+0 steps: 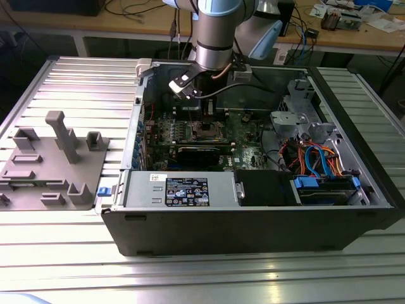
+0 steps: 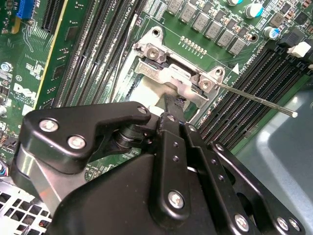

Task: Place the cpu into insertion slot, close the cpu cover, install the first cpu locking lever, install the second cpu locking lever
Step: 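Close the cpu cover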

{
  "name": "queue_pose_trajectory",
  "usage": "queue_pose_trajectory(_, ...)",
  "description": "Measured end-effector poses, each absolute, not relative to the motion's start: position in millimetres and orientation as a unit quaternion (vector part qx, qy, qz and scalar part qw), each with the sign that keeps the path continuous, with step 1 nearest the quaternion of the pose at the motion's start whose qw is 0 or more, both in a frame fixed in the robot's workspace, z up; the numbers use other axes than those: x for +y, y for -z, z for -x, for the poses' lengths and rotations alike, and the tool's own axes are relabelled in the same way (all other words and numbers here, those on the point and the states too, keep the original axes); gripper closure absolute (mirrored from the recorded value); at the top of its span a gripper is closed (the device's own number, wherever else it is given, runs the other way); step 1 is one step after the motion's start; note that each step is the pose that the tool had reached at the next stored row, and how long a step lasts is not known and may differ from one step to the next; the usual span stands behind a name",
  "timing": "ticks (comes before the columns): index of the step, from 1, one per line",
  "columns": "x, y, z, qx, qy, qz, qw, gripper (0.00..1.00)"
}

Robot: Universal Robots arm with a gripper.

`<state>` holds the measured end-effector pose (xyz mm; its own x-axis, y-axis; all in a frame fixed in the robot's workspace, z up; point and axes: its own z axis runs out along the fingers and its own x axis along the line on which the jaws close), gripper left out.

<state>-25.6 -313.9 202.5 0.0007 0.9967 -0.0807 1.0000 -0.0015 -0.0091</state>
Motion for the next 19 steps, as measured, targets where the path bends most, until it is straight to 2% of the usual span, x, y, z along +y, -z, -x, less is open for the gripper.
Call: queue_pose_trajectory(19, -314, -209, 35, 0.706, 0.029, -0.707, 0.028, 0.89)
